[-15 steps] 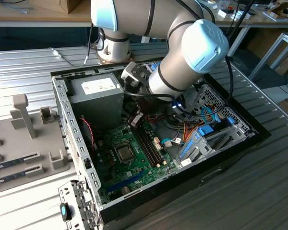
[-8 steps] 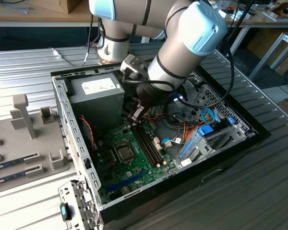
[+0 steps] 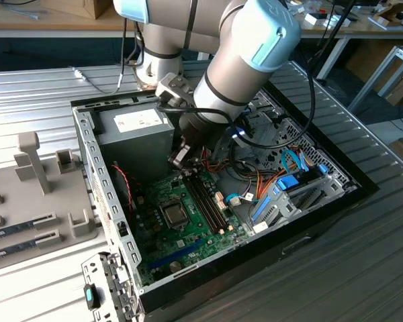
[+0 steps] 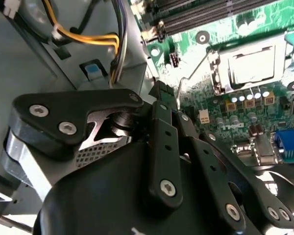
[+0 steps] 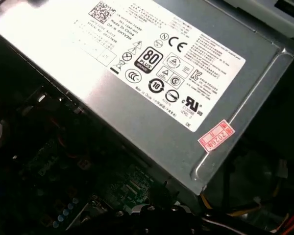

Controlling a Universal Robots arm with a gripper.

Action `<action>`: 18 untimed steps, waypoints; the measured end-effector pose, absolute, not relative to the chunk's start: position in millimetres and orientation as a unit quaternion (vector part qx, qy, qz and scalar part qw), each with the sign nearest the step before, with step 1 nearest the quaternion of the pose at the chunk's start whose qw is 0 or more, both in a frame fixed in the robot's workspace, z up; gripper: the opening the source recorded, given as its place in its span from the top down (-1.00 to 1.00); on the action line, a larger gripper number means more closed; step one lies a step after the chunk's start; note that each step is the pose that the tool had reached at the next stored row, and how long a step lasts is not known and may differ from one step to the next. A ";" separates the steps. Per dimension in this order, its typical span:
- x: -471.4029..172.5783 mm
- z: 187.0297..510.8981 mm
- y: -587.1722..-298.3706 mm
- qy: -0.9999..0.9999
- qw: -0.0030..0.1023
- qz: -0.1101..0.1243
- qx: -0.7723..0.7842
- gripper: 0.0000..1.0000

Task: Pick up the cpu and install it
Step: 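Install the first cpu locking lever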

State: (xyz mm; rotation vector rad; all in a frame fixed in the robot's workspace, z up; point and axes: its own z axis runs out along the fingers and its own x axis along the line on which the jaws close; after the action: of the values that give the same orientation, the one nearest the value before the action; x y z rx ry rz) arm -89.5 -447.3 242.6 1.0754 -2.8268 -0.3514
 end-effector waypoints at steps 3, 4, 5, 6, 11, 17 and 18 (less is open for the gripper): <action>-89.7 242.5 -448.5 -0.926 0.049 -0.115 0.355 0.79; -89.8 242.5 -448.8 -0.926 0.049 -0.115 0.356 0.79; -89.7 242.5 -449.1 -0.926 0.049 -0.114 0.357 0.79; -89.8 242.6 -449.5 -0.926 0.050 -0.113 0.358 0.79; -90.6 244.4 -453.0 -0.926 0.055 -0.101 0.359 0.79; -90.9 244.4 -473.9 -0.926 0.056 -0.096 0.359 0.79; -91.0 244.3 -476.9 -0.926 0.056 -0.096 0.359 0.79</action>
State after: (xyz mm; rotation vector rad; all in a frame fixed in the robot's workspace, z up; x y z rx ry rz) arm -91.0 -476.9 244.3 1.0904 -2.8105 -0.2925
